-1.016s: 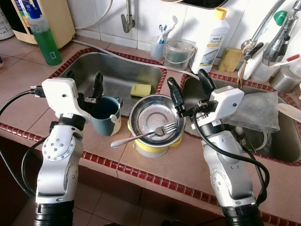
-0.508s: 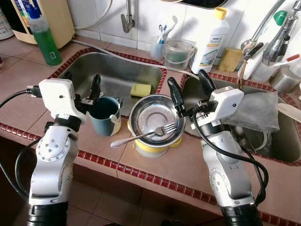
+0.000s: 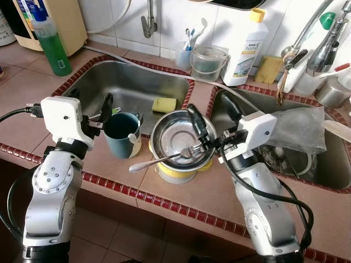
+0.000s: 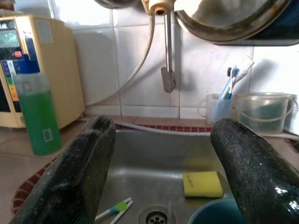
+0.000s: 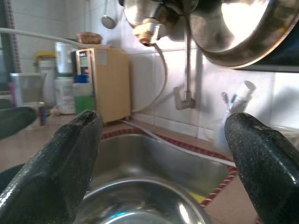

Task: Kitchen organization

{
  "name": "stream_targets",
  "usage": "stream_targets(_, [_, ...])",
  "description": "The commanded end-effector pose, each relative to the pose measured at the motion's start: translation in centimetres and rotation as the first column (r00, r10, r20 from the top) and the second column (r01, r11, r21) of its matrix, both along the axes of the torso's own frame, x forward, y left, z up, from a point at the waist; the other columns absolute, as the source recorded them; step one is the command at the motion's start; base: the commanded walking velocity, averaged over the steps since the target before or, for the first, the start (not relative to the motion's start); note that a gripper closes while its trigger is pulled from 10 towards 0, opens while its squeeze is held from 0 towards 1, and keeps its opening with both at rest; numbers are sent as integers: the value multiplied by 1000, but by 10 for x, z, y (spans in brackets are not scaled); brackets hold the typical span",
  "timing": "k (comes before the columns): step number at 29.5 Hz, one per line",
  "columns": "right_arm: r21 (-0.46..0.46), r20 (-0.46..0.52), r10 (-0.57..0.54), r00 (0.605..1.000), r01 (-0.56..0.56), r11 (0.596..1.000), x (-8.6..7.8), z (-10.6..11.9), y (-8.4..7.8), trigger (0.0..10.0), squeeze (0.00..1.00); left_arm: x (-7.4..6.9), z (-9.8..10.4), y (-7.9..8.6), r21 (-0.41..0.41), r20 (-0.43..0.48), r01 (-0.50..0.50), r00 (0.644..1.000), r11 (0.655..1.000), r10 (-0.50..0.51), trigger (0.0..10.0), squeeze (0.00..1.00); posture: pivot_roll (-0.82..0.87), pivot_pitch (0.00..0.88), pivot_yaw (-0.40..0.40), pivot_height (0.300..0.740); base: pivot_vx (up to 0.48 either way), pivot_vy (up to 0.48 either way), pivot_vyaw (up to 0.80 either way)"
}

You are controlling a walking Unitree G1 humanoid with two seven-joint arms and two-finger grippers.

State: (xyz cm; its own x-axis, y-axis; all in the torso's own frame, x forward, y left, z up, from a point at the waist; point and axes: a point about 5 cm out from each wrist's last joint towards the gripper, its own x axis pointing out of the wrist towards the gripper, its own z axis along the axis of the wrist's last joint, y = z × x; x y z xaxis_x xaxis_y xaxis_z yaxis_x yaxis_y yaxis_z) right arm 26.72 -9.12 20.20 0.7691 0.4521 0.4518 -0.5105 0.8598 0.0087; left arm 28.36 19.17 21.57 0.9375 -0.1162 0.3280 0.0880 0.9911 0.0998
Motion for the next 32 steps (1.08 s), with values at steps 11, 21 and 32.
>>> stream_targets(11, [-114,-27,134,991,-136,984,-23,11,-3,10000,0,0,2,0,67,-53,90,995,994,-86,10000,0,-29,125,-17,740,0,0,0])
stream_targets(21, [-133,-45,259,965,-263,956,-38,20,-3,10000,0,17,24,31,102,-164,80,984,992,-62,10000,0,-33,121,-7,740,0,0,0])
stream_targets(32, [-145,-96,321,942,-333,932,-53,20,-3,10000,0,25,49,51,213,-338,194,934,958,-114,10000,0,-38,141,11,740,0,0,0])
